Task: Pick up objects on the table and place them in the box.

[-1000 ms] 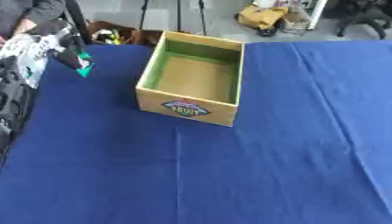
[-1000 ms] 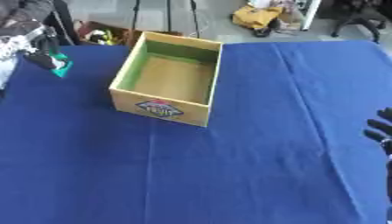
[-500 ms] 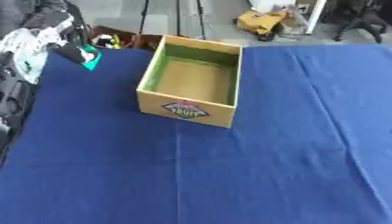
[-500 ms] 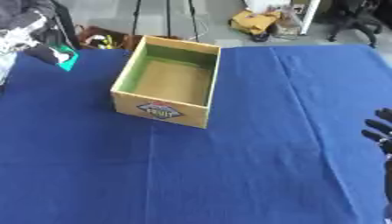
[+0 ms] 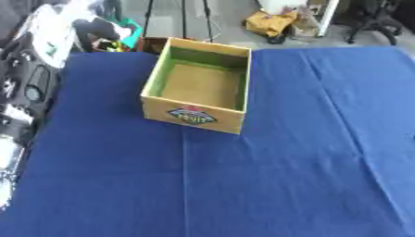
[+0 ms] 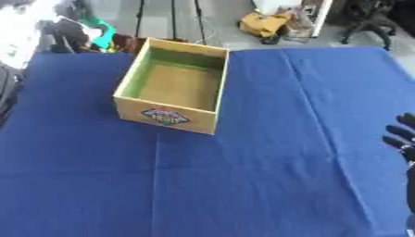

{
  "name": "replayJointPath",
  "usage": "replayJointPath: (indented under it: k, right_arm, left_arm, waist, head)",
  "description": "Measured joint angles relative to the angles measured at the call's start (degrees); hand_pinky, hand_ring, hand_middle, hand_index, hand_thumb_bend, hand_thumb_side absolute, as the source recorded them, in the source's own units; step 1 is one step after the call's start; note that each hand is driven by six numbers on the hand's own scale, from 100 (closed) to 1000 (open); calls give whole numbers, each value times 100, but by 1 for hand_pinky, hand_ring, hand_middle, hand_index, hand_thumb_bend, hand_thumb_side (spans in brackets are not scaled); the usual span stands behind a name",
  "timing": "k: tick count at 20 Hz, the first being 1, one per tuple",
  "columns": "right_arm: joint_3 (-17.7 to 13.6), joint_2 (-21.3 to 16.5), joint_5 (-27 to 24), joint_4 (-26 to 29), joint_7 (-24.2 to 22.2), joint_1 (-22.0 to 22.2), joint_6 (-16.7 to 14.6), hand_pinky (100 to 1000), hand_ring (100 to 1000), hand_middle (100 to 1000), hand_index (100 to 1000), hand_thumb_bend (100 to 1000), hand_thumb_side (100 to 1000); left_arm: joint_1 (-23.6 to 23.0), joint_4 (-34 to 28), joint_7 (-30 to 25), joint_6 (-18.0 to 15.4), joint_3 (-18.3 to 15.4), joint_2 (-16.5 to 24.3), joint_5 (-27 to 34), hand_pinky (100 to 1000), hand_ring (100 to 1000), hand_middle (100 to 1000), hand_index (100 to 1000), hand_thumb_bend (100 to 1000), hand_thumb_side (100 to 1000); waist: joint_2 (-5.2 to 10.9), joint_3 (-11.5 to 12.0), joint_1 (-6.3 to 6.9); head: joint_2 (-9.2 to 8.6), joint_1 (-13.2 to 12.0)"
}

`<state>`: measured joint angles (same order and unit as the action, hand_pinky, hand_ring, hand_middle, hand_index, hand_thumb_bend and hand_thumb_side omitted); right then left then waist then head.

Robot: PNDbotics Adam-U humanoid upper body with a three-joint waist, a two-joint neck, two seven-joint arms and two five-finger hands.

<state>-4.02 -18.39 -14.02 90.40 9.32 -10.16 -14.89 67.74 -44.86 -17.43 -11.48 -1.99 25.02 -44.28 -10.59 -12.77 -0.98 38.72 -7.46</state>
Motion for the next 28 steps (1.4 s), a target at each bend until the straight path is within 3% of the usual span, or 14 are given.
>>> replayJointPath:
  k: [4,9,15,19,20,21,23,24,25,26,28]
  right_arm:
    - [17,0,-8,-2,-19,-4,8,719,750,763,798,100,902]
    - [47,2,-20,-3,-73,-65,8,718,750,763,798,100,902]
    - [54,51,-22,-4,-101,-115,9,718,750,763,797,100,902]
    - [53,52,-24,-4,-108,-144,13,717,750,763,797,100,903]
    - [53,53,-24,-4,-111,-144,14,717,750,763,797,100,903]
    - [53,53,-24,-4,-112,-144,15,717,750,763,797,100,902]
    - [52,54,-26,-4,-115,-143,16,717,750,762,797,100,902]
    - [52,54,-26,-4,-115,-142,16,717,750,762,796,100,902]
    - [52,54,-26,-4,-115,-142,16,717,750,762,796,100,902]
    - [51,54,-27,-4,-115,-140,15,716,750,762,796,100,902]
    - [50,54,-35,-4,-116,-133,15,716,749,761,796,100,902]
  left_arm:
    - [16,-54,-134,-31,230,-346,129,467,212,242,404,286,100]
    - [-76,63,-181,18,427,-721,-172,469,219,248,410,288,100]
    - [-334,401,206,229,464,-980,-691,480,234,270,432,279,100]
    - [-424,589,498,264,466,-1074,-1070,514,275,327,482,358,100]
    - [-435,631,539,242,465,-1099,-1174,557,344,390,541,496,171]
    - [-438,659,566,211,464,-1116,-1265,645,499,503,640,762,358]
    - [-452,688,594,117,461,-1147,-1451,711,617,583,715,945,445]
    - [-463,688,602,62,460,-1149,-1534,763,707,653,769,1000,511]
    - [-470,688,611,8,459,-1149,-1604,816,783,731,810,1000,655]
    - [-475,687,626,-43,457,-1149,-1664,826,795,743,816,1000,666]
    - [-482,645,705,-141,456,-1148,-1733,905,883,833,859,1000,797]
  waist:
    - [0,-65,6]
    - [-63,-199,7]
    - [-168,-310,23]
    - [-174,-313,26]
    - [-174,-312,26]
    - [-174,-312,26]
    - [-174,-295,23]
    - [-172,-285,20]
    - [-170,-272,18]
    - [-166,-257,17]
    - [-142,-209,17]
  head:
    - [0,-36]
    - [-9,-79]
    - [-65,-150]
    - [-86,-152]
    - [-87,-151]
    - [-89,-150]
    - [-103,-147]
    - [-104,-146]
    - [-104,-145]
    - [-104,-143]
    - [-104,-139]
